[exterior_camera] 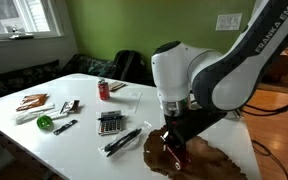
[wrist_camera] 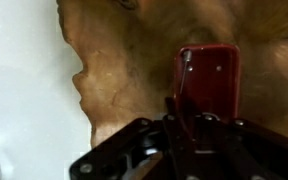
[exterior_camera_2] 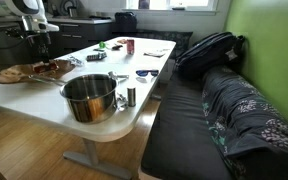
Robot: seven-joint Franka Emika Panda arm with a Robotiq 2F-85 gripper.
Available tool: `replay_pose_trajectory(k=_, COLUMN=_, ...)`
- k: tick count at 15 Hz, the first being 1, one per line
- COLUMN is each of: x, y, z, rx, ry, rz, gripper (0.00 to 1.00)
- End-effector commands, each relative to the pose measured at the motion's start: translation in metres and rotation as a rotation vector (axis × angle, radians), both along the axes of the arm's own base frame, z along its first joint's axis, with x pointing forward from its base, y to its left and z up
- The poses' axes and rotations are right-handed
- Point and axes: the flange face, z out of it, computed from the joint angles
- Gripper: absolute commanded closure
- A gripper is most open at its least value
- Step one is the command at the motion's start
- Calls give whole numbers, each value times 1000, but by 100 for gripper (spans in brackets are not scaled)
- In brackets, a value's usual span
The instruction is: Put the red object in the pot
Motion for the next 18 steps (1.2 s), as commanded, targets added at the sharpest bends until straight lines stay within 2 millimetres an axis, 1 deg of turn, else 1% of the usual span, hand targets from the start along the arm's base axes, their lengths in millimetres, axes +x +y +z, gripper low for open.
replay_pose_trajectory(k=1, x=-5, y=-3, z=6, rx=-3, ry=-61, rz=-12, gripper=100)
replay_pose_trajectory(k=2, x=-10, y=-11, z=22, rx=7, ry=-94, rz=-32, gripper=99)
replay_pose_trajectory(k=3, x=-14, y=-17, z=31, rx=10, ry=-119, rz=-56, gripper=99)
replay_pose_trajectory(k=4, x=-23, y=-29, z=46, rx=27, ry=-167, rz=-112, gripper=100)
replay_pose_trajectory(k=5, x=-29, y=-40, z=54, rx=38, ry=-187, rz=-170, gripper=99)
replay_pose_trajectory(k=6, x=-39, y=-56, z=63, rx=45, ry=-193, rz=-234, gripper=99)
replay_pose_trajectory(k=8, x=-53, y=-79, z=73, rx=66, ry=-214, rz=-344, gripper=99)
replay_pose_trajectory(k=9, x=-26, y=-53, z=58, rx=42, ry=-179, rz=-258, gripper=99)
replay_pose_trajectory(k=10, x=-32, y=-61, z=64, rx=44, ry=-186, rz=-269, gripper=95)
replay_pose_trajectory(k=12, x=-30, y=-59, z=68, rx=50, ry=-191, rz=-267, gripper=95)
replay_pose_trajectory(k=13, x=-26, y=-57, z=68, rx=45, ry=-208, rz=-294, gripper=99)
replay_pose_trajectory(k=14, x=-17, y=-65, z=77, rx=56, ry=-256, rz=-379, gripper=99)
replay_pose_trajectory(k=15, x=-15, y=-78, z=86, rx=64, ry=-271, rz=-435, gripper=99)
replay_pose_trajectory(k=16, x=-15, y=-102, z=101, rx=69, ry=-280, rz=-493, gripper=99)
replay_pose_trajectory(k=18, x=-16, y=-146, z=117, rx=69, ry=-306, rz=-598, gripper=99)
